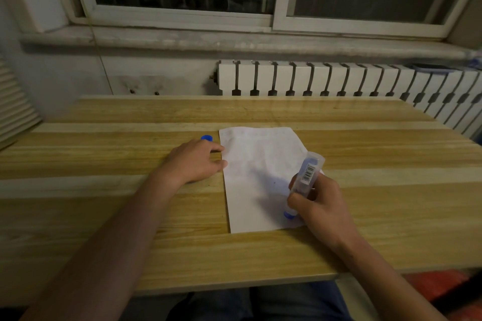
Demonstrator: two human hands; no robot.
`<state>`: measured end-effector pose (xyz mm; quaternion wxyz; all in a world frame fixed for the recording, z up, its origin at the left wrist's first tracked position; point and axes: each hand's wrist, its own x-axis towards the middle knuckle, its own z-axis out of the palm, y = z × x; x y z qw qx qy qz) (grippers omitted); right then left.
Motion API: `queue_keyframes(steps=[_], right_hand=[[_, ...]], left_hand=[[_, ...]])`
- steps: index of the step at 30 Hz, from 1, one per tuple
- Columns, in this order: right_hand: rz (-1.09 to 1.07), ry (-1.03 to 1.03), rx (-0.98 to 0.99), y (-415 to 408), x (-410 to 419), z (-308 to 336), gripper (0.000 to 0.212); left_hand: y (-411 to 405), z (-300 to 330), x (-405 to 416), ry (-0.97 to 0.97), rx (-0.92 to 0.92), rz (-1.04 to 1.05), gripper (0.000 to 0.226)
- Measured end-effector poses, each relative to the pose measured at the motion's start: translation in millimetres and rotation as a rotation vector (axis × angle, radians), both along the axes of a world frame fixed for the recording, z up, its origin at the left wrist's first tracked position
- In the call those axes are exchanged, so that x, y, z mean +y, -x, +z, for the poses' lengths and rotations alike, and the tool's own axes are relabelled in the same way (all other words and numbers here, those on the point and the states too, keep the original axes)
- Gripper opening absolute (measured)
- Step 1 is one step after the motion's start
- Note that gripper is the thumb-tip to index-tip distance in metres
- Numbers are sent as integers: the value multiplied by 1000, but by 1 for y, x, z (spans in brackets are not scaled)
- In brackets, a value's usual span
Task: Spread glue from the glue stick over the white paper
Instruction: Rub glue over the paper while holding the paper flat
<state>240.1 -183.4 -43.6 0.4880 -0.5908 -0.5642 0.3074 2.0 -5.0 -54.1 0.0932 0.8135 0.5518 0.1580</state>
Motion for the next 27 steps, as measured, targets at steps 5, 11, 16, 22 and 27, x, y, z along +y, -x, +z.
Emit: queue_keyframes(steps=[5, 11, 16, 22, 27], right_hand=[[-32, 7, -25, -9, -1, -1, 9], [-46, 15, 5, -24, -3, -3, 8], [-101, 28, -2, -35, -4, -4, 8], [-127, 17, 12, -42, -5, -4, 7], [-157, 23, 17, -48, -6, -3, 8]], left_hand=[[1, 0, 0, 3, -3, -5, 52], [1, 0, 2, 7, 6, -6, 53], [1, -1, 2, 7, 4, -5, 53], [0, 0, 1, 9, 9, 4, 53], [0, 1, 0, 8, 5, 7, 52]])
